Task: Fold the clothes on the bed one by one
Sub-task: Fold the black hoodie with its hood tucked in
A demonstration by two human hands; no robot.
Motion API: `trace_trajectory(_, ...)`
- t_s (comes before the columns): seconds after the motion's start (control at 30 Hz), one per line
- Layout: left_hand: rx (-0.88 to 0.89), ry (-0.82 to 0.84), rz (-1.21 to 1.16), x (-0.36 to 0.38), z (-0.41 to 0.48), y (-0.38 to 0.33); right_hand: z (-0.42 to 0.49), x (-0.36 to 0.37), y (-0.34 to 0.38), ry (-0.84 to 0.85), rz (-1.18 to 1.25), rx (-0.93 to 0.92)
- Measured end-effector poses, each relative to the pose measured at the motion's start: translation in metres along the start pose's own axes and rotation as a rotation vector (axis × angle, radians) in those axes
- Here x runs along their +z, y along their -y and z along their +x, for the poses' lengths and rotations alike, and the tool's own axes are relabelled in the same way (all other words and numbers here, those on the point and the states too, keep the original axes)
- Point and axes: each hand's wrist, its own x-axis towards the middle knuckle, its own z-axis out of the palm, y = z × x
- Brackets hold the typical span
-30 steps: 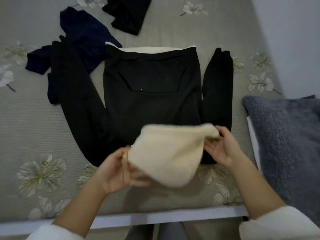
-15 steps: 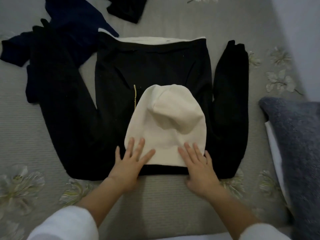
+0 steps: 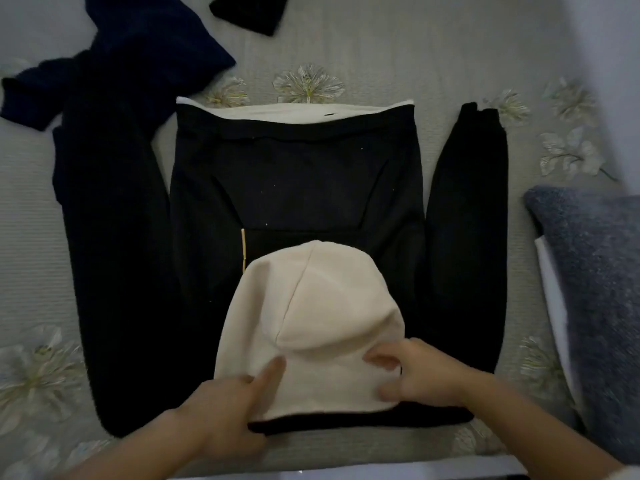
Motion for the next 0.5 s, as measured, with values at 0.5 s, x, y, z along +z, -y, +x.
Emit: trace_trajectory(0.5, -0.087, -0.564, -0.055, -0.094, 0.086, -0.014, 0.080, -0.083, 0.020, -0.648, 0.166, -0.055)
